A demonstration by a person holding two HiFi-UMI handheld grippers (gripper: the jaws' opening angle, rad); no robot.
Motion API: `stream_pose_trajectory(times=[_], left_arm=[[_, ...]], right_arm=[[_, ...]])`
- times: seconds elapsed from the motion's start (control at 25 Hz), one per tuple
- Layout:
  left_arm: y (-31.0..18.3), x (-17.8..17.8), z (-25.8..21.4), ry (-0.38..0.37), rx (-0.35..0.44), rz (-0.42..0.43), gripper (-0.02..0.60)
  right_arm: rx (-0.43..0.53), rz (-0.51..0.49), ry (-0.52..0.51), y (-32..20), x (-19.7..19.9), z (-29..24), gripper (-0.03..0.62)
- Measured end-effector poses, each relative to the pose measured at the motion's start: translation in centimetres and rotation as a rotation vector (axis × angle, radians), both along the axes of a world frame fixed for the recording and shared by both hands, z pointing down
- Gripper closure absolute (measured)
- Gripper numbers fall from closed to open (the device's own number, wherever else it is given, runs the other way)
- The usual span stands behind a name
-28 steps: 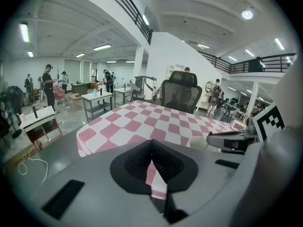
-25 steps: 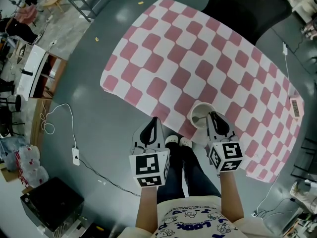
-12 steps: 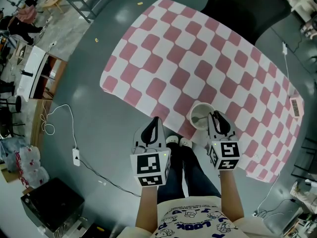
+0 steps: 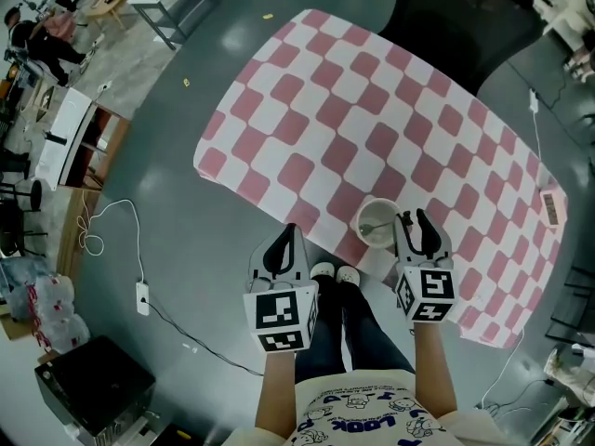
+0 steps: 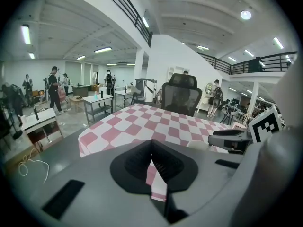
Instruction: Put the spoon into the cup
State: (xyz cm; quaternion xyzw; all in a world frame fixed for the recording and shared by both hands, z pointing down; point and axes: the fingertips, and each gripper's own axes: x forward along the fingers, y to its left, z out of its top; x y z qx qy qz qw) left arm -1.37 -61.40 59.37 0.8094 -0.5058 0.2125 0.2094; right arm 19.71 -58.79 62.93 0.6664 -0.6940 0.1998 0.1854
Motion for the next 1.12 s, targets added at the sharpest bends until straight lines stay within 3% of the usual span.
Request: stream_pose_trajectory(times=[0.72, 1.12], left_arm=[[-0.1, -1.2, -14.3, 0.050, 0.258, -0.047, 0.568], [1.8, -2.2, -22.1, 0.081, 0.409, -0.069, 0.568]], right_arm=[[0.366, 0.018, -0.017, 0.2, 0.4, -19.0, 0.521], [0.520, -0.009, -0.003, 2.2, -0.7, -27.1, 0.549]])
